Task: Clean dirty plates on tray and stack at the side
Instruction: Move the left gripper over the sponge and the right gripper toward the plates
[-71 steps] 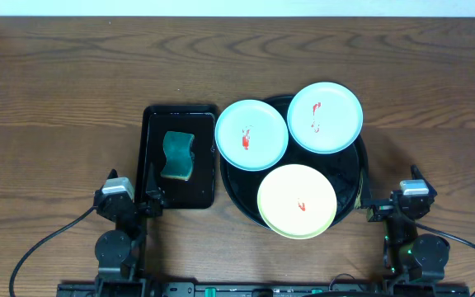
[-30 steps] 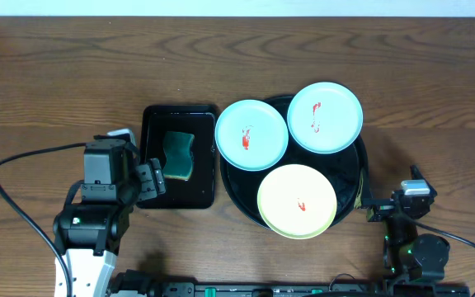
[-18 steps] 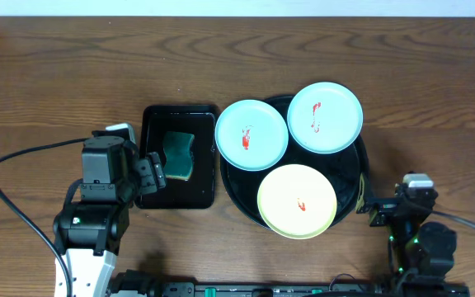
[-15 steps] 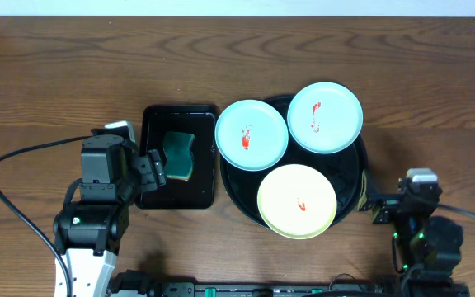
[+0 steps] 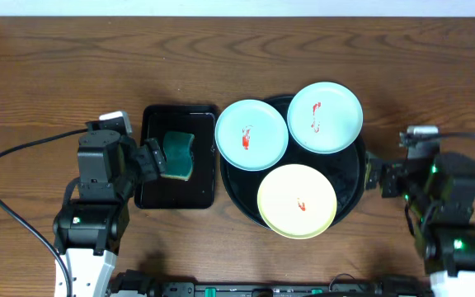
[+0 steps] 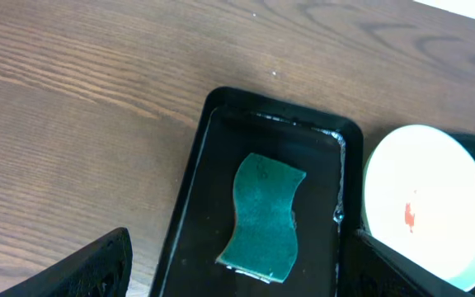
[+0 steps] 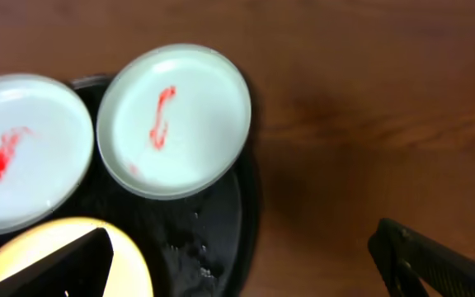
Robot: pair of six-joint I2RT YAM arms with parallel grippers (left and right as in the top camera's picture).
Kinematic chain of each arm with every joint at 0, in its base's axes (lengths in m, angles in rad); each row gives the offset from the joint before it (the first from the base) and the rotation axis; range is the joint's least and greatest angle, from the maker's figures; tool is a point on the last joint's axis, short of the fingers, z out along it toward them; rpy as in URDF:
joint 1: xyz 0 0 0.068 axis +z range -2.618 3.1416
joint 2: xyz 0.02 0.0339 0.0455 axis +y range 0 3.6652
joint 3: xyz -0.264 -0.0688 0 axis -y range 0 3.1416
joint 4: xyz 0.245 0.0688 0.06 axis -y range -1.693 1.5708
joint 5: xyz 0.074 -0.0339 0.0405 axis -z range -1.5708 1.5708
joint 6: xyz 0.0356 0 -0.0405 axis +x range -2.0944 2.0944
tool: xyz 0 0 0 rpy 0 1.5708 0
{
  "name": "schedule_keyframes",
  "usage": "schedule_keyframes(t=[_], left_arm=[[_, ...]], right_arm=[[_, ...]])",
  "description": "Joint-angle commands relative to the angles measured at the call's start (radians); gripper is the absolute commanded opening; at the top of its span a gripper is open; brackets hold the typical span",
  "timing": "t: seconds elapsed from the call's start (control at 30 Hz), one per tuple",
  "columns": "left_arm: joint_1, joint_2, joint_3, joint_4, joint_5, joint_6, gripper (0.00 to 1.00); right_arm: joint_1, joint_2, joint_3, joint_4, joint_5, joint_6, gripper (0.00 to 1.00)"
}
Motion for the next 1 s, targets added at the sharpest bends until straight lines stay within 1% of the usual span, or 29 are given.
schedule_keyframes(t=[0.0,0.07,0.13,0.27,0.33,0.4,0.5,0.7,0.8,0.97], left_arm=[[0.004,0.016,0.027,0.007,-0.002,-0.028,0.83],[0.004,0.034,0.037,-0.002,-0.002,-0.028,0.83],[0.003,0.060,0.058,-0.020,-0.002,-0.028,0.83],[0.003,0.138,0.130,-0.074,-0.002,-0.027,0.83],[0.003,0.184,0.165,-0.093,-0.002,-0.024,0.83],[0.003,0.222,0.181,-0.095,-0.003,-0.024,0.83],[0.003,0.287,0.183,-0.079,-0.002,-0.024,0.83],[-0.024,0.439,0.183,-0.076,-0.003,-0.024,0.83],[-0.051,0.515,0.183,-0.057,-0.003,-0.024,0.83],[-0.091,0.620,0.183,0.008,-0.003,-0.009,0.83]], right_arm=[[0.039,0.091,0.119,-0.061,0.031,-0.077,0.99],[0.069,0.143,0.187,-0.117,0.039,-0.113,0.99],[0.102,0.191,0.259,-0.163,0.016,-0.119,0.99],[0.129,0.220,0.314,-0.162,-0.101,-0.115,0.99],[0.130,0.221,0.315,-0.124,-0.151,-0.110,0.99],[0.131,0.228,0.315,-0.089,-0.144,-0.085,0.99],[0.140,0.253,0.315,-0.054,-0.130,-0.085,0.99],[0.222,0.345,0.315,-0.091,-0.038,-0.069,0.99],[0.254,0.388,0.315,-0.095,-0.036,-0.056,0.99],[0.268,0.433,0.315,-0.094,-0.064,-0.047,0.99]])
